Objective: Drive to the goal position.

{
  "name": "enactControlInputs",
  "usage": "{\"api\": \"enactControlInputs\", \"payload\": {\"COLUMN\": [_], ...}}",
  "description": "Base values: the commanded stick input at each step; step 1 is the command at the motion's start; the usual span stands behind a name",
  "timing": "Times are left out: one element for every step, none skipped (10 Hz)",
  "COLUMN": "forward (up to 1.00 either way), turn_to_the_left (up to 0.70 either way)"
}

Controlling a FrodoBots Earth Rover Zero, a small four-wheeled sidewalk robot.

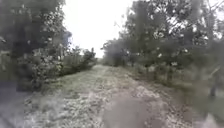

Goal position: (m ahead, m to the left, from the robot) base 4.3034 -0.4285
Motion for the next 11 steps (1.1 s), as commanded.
{"api": "enactControlInputs", "payload": {"forward": [0.85,0.85,0.85,0.85,0.91,1.0,1.0,1.0,1.0,1.0,1.0], "turn_to_the_left": [0.0,0.0,0.0,0.0,0.0,0.0,0.0,0.0,0.0,0.0,0.0]}}
